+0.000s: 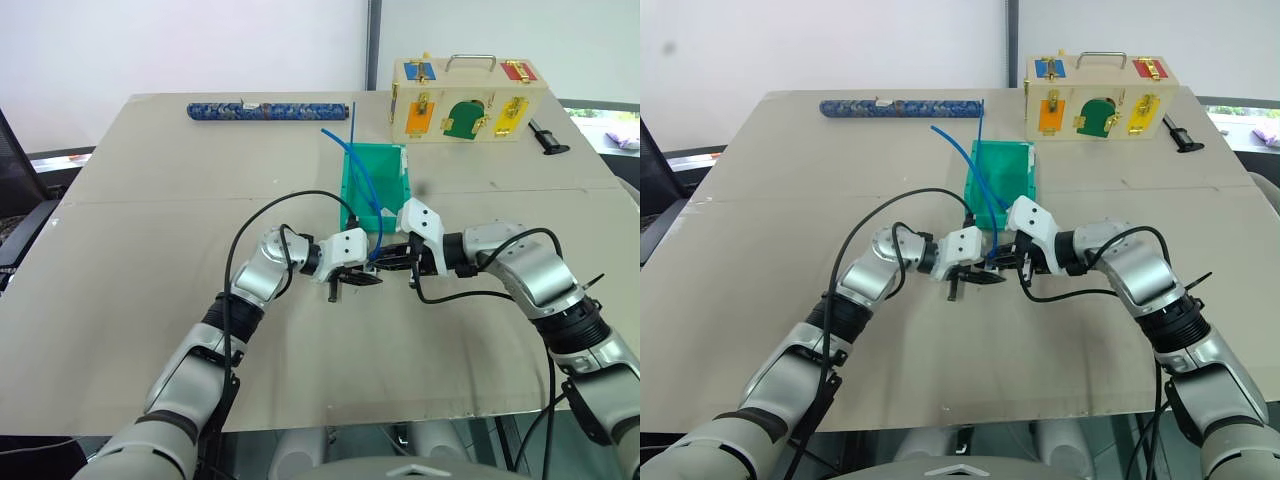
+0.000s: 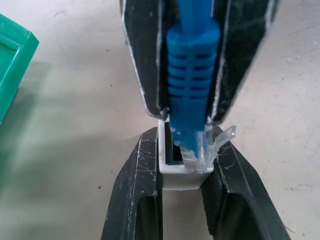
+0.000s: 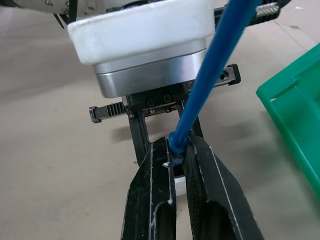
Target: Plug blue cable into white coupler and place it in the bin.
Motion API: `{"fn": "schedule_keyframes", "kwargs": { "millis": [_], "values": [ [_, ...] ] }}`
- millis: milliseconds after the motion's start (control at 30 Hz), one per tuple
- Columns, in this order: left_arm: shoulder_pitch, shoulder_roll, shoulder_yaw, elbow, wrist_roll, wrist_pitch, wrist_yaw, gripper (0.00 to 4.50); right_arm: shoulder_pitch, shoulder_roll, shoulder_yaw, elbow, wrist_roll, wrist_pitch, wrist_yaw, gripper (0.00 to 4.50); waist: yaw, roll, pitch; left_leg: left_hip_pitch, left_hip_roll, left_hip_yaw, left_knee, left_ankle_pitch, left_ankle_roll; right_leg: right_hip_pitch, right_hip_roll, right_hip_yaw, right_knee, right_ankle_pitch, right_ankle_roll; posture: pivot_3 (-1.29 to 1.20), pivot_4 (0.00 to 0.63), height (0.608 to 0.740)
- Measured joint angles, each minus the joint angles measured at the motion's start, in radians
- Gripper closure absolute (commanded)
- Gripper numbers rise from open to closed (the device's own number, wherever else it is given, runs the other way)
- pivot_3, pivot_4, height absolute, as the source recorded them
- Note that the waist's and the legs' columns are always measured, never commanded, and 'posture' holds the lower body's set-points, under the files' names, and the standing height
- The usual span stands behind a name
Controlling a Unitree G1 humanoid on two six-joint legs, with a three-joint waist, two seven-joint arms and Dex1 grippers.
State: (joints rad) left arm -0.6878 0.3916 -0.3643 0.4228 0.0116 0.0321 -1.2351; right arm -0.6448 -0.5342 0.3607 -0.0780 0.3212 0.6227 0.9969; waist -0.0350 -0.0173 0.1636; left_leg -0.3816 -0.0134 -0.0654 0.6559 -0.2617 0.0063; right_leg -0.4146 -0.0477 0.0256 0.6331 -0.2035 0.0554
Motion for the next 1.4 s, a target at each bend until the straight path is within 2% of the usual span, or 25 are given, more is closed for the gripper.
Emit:
{"fn": "schedule_keyframes", "kwargs": {
  "millis": [767,1400],
  "values": [
    [-0.002,0.001,0.0,0.0,-0.002,0.004,-0.014,4.09,-0.002,0.011,-0.047,0.0,0.036,0.073,0.016,4.5,0.0,0.0,0.0,0.0,0.0,0.0,0.0,0.0,0.0,0.0,0.0,0.0,0.0,0.0,0.0,0.0,0.15,0.74],
    [-0.001,0.012,0.001,0.0,-0.002,0.004,-0.02,4.09,-0.067,0.002,0.053,0.052,-0.109,-0.07,0.111,4.5,-0.006,0.0,0.0,0.002,0.0,0.0,0.0,0.0,0.0,0.0,0.0,0.0,0.002,0.0,0.0,0.0,0.15,0.74]
  ]
}}
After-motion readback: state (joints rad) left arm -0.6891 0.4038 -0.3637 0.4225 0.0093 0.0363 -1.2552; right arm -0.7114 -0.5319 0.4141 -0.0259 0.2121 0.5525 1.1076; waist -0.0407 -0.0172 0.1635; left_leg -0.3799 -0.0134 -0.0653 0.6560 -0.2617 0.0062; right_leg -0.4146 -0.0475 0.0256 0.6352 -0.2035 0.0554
